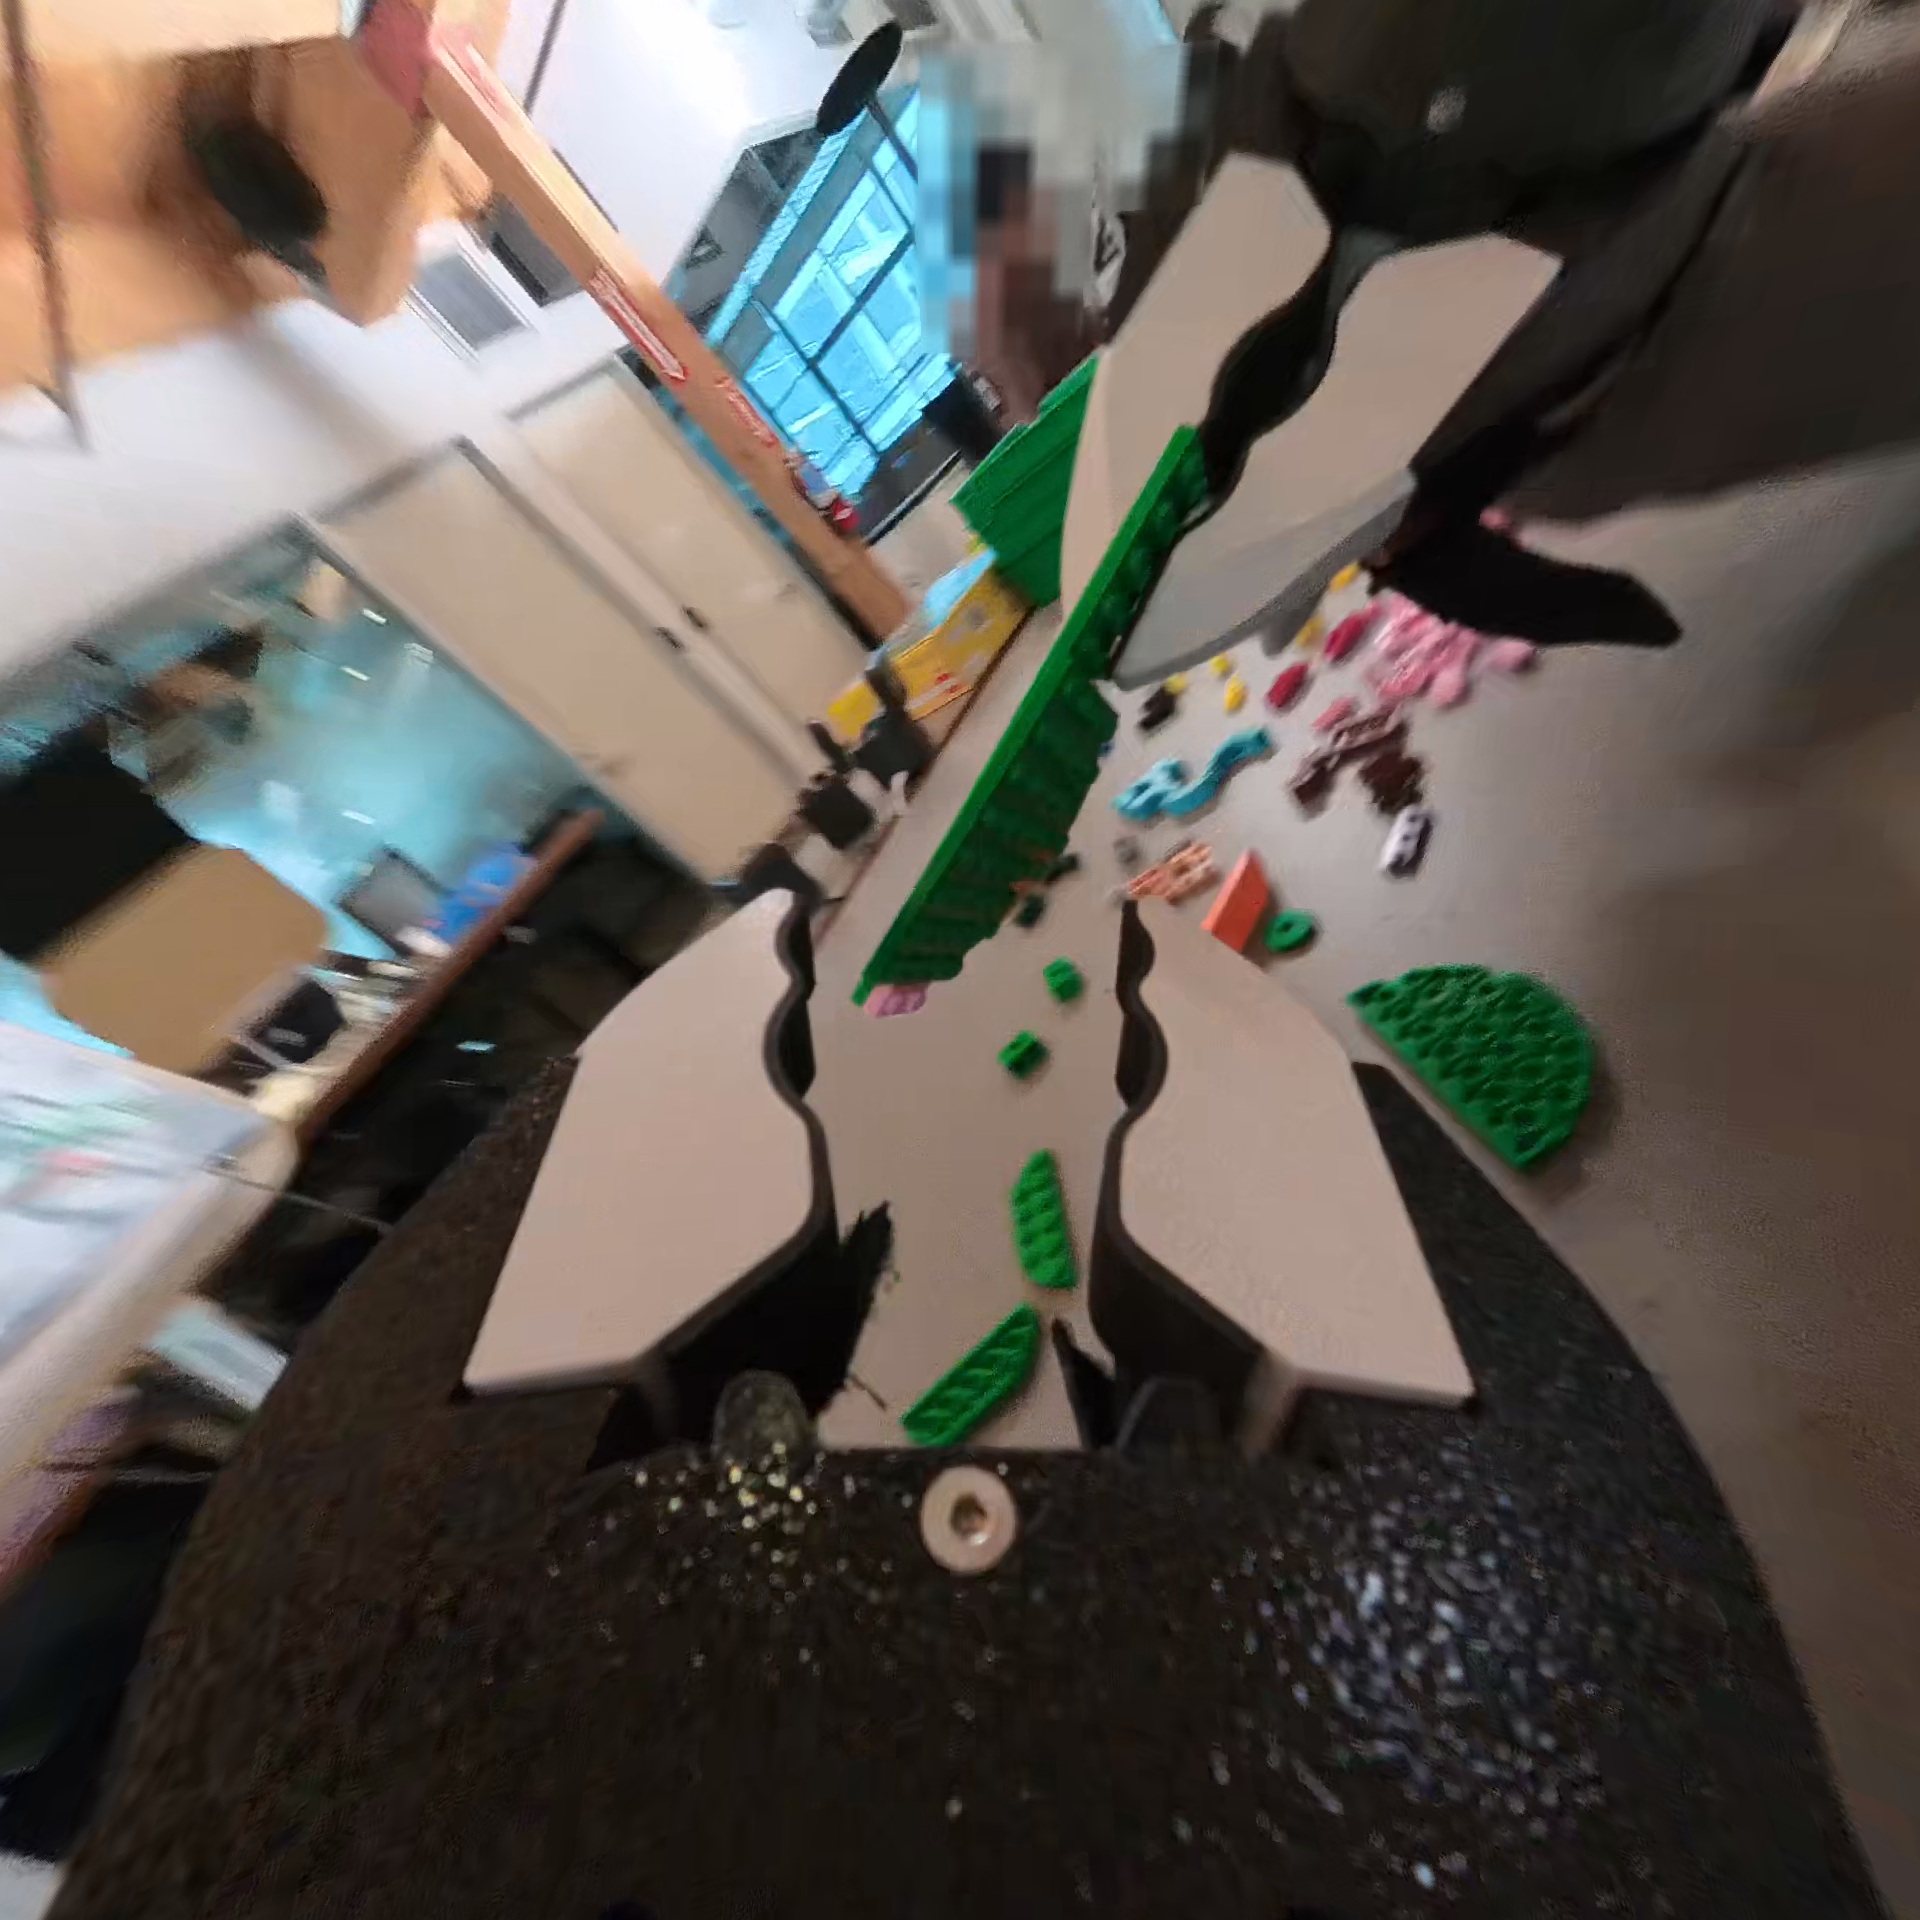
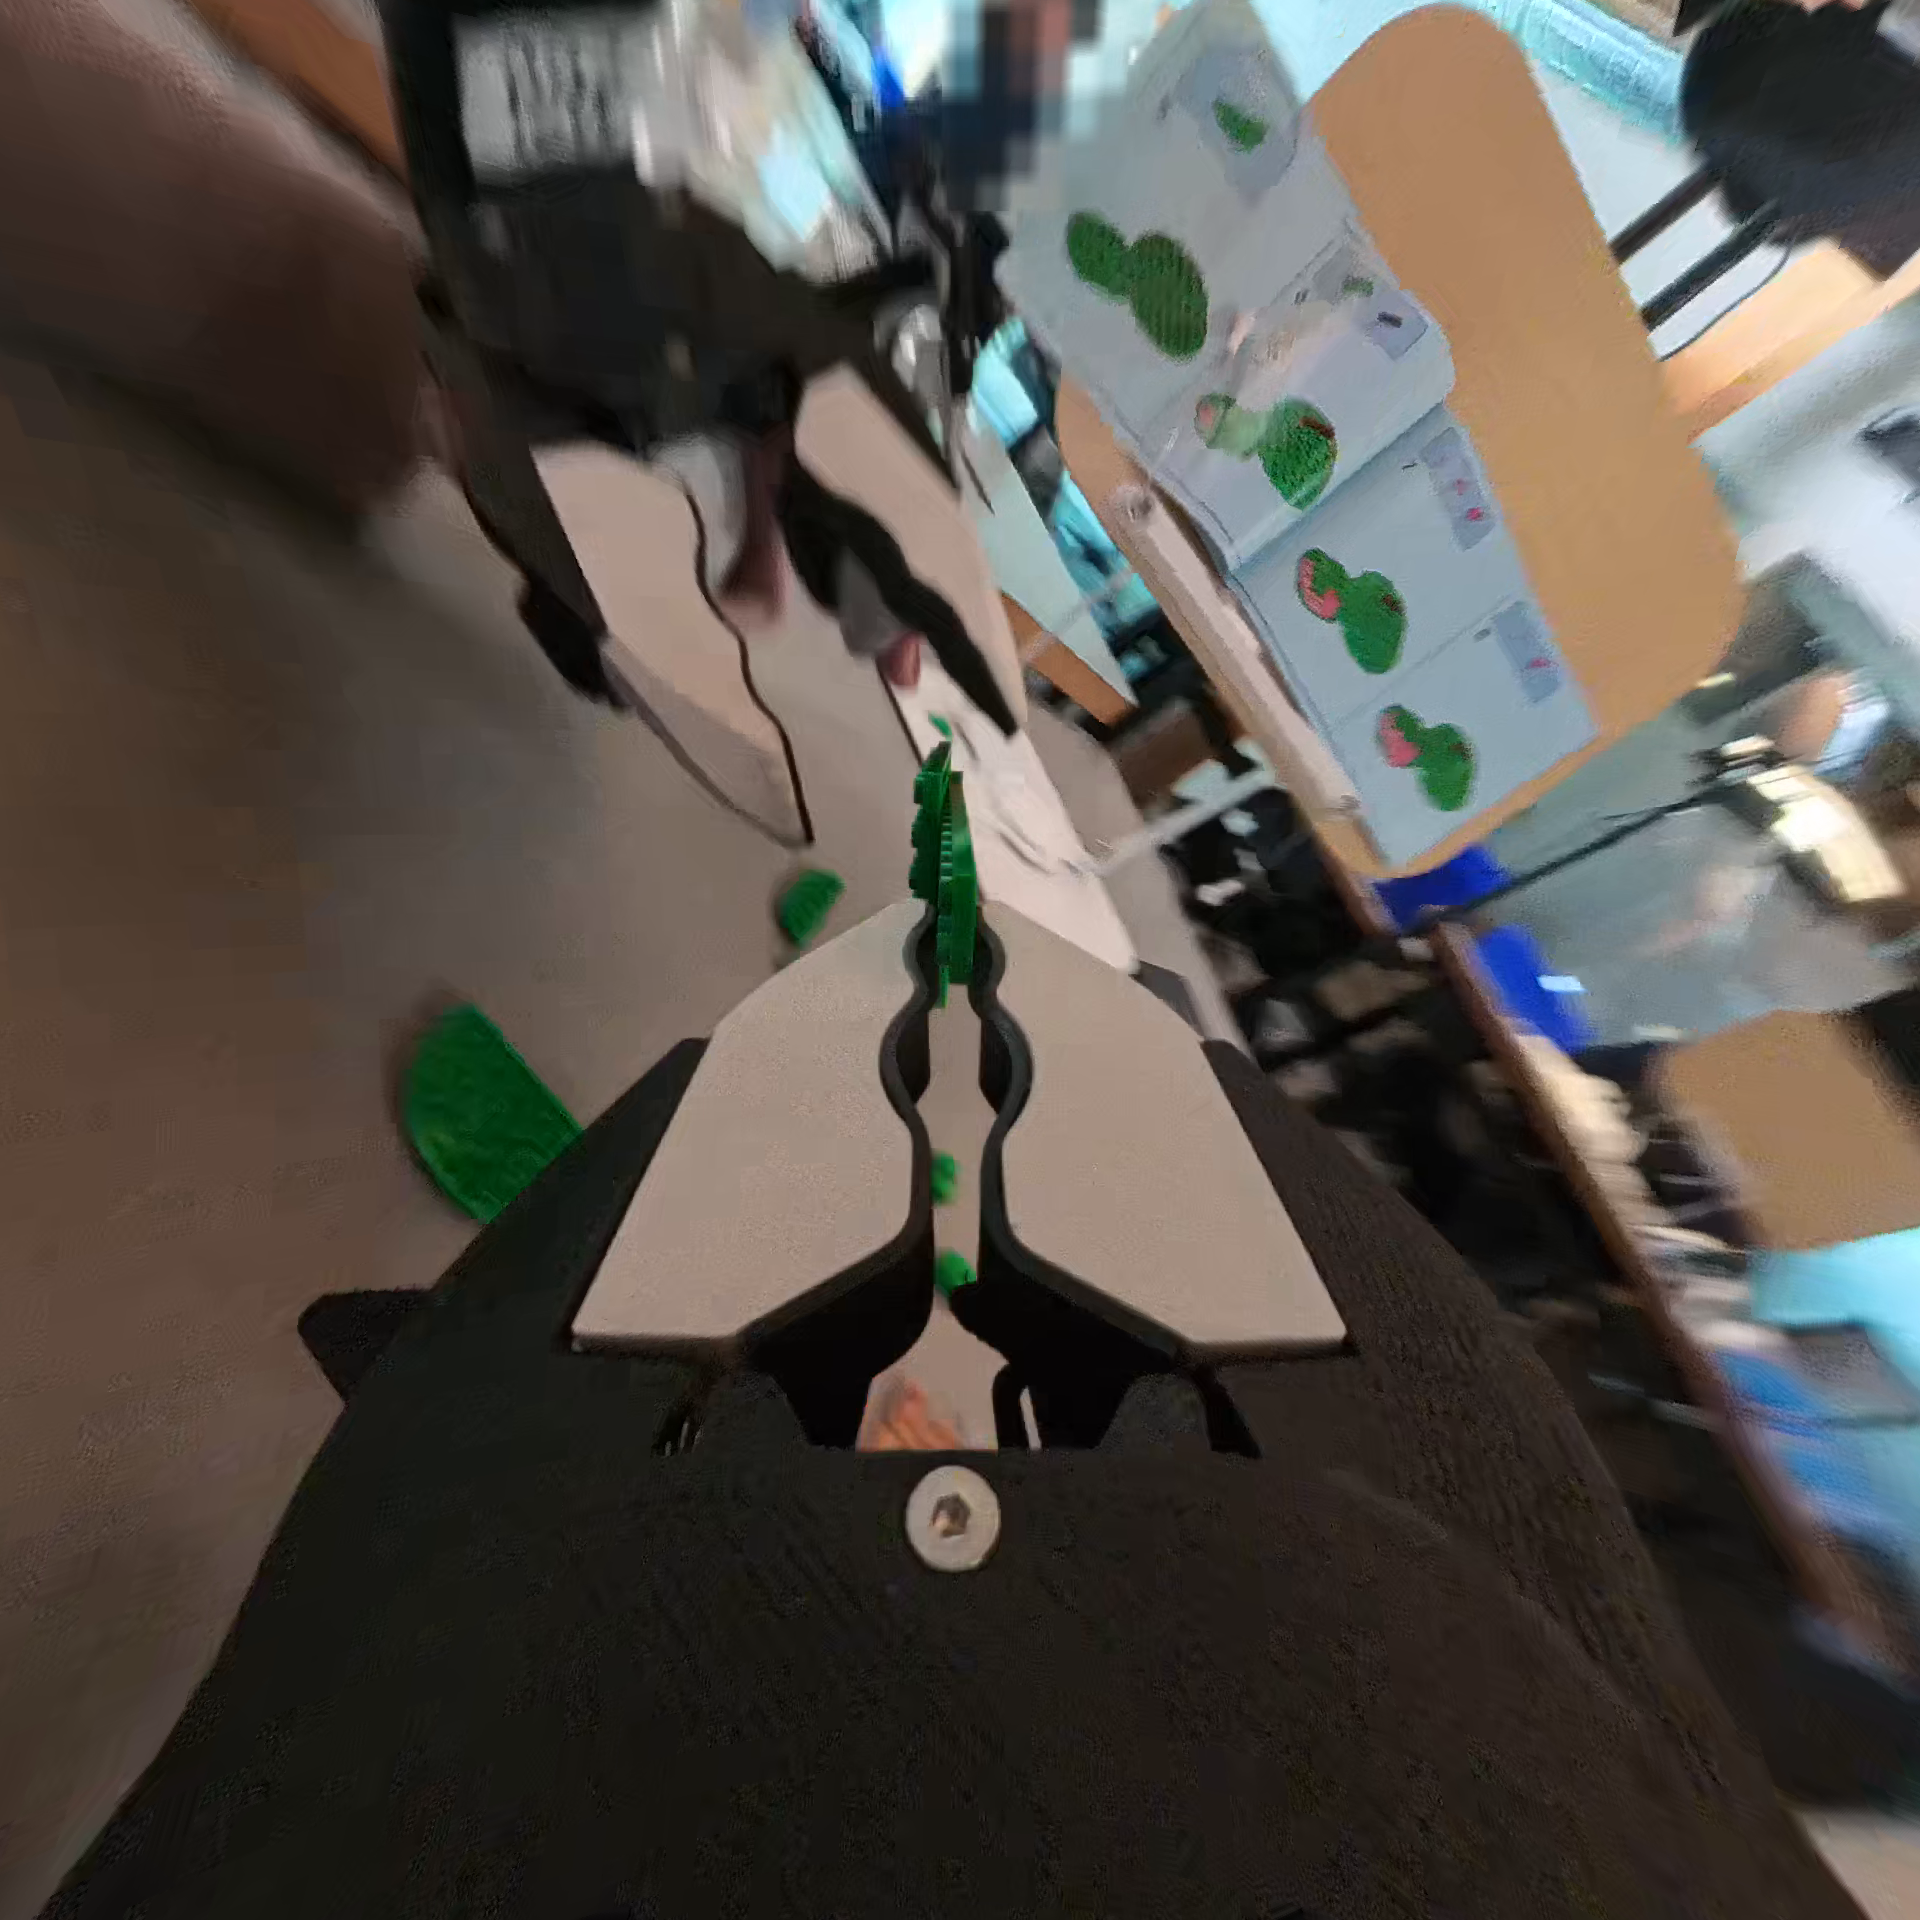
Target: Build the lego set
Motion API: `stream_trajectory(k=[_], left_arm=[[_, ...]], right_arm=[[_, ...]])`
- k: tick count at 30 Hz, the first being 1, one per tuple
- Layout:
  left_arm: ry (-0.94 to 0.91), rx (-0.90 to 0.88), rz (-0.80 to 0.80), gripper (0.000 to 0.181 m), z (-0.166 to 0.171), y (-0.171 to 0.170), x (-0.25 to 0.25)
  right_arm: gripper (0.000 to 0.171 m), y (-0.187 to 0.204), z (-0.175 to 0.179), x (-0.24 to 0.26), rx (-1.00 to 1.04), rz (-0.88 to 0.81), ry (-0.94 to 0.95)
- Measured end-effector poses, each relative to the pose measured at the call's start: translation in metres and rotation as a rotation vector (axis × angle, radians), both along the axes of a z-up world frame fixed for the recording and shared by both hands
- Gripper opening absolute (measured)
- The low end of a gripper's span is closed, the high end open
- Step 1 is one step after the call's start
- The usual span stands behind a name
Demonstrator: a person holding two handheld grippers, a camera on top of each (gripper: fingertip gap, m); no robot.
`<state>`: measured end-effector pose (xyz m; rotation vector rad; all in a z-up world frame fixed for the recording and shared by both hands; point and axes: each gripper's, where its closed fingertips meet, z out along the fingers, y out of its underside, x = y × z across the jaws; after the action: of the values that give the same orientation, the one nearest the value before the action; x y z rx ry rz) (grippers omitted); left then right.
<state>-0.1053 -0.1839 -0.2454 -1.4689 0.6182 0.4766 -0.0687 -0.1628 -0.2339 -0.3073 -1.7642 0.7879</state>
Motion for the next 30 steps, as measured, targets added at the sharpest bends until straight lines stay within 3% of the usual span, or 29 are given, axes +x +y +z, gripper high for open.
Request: stream_trajectory(k=[3,5,11,14,18,20,24,30], left_arm=[[0.247,0.021,0.102,0.052,-0.005,0.005,0.005],[0.370,-0.018,0.152,0.054,-0.015,0.010,0.007],[0.589,-0.009,0.217,0.010,-0.021,0.013,0.012],[0.602,0.002,0.210,0.009,-0.018,0.011,0.014],[0.562,0.017,0.131,0.009,-0.013,0.006,0.023],[0.508,0.003,0.060,0.009,-0.014,0.004,0.031],[0.472,-0.030,-0.021,0.009,-0.022,0.003,0.039],[0.389,-0.063,-0.107,0.009,-0.025,-0.001,0.046]], right_arm=[[0.003,0.001,-0.016,-0.004,0.322,-0.075,0.072],[0.003,-0.007,-0.025,-0.005,0.426,-0.064,0.090],[0.003,-0.016,-0.024,-0.003,0.439,-0.029,0.120],[0.004,-0.016,-0.020,0.000,0.408,-0.008,0.159],[0.033,0.006,-0.027,-0.007,0.409,-0.090,0.087],[0.032,0.004,-0.033,-0.008,0.429,-0.072,0.088],[0.006,-0.007,-0.033,-0.007,0.462,-0.043,0.139],[0.008,-0.013,-0.038,-0.004,0.449,0.000,0.107]])
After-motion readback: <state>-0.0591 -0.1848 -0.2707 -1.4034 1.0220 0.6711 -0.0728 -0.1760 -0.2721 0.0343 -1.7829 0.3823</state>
